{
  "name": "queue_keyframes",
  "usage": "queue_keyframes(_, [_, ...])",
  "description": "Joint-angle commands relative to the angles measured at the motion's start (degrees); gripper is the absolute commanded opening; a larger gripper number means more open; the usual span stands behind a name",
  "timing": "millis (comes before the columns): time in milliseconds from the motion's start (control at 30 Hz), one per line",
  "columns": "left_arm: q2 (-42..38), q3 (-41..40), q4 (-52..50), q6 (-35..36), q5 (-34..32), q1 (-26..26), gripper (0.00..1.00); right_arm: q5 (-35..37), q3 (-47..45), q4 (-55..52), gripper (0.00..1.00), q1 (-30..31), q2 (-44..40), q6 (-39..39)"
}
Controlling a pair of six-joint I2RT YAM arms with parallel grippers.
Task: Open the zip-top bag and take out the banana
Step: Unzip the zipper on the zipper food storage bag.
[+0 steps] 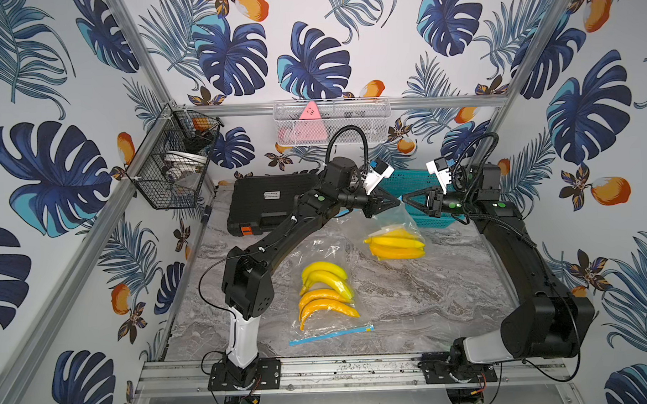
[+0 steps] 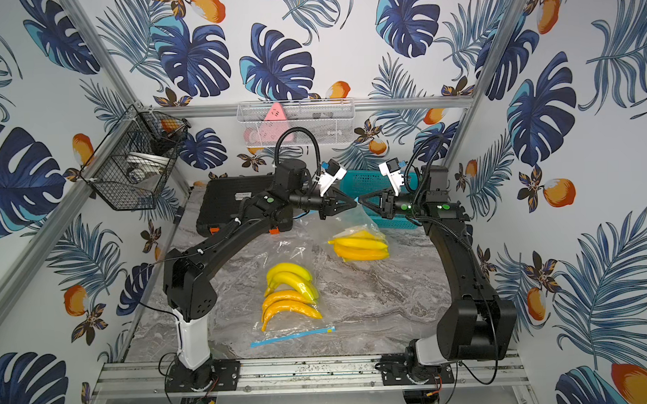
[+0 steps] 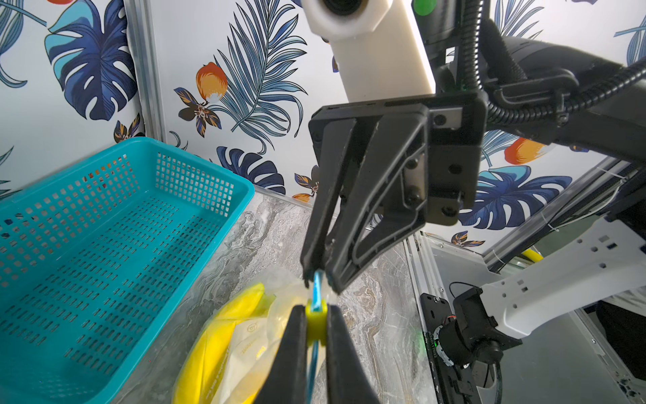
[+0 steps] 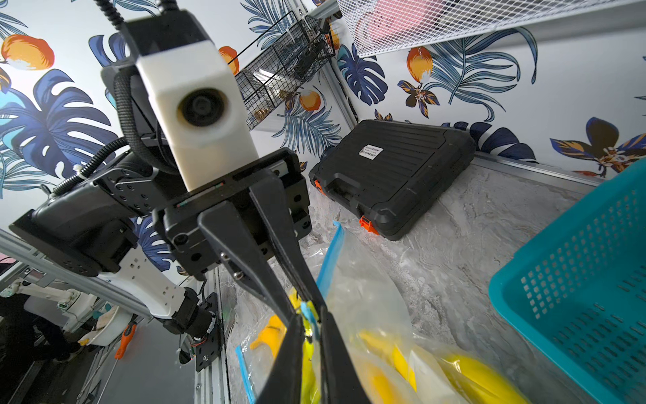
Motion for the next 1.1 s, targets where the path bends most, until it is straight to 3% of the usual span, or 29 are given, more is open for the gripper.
queue_keyframes(0, [0.1,0.3,3.3,-0.4,0.9,0.1,0.0,-1.1,0.9,-1.0,0.14,0.4,0.4,-1.1])
queue_keyframes(233, [0.2,0.3,3.3,-0.4,0.9,0.1,0.0,-1.2,1.5,-1.8,0.11,0.9,0.9,-1.5])
queue_keyframes(367, [0.3,0.5,3.1,-0.3,0.9,0.1,0.0,-1.4,1.3,-1.5,0.01,1.0,1.0,-1.2])
queue_keyframes(633, [0.3,0.2,3.1,-0.3,0.7,0.1,0.0,-2.0,-0.2,4.7,0.0,1.0,0.6,4.1])
queue_keyframes(933, [-1.0,-3.2,2.9,0.6,-0.2,0.4,0.0,-1.0,-9.2,34.2,0.0,-1.6,-3.3,26.6])
queue_keyframes(1067, [-1.6,-4.9,3.5,0.5,-0.2,1.0,0.0,-0.9,-10.4,39.8,0.0,-3.5,-3.5,31.2])
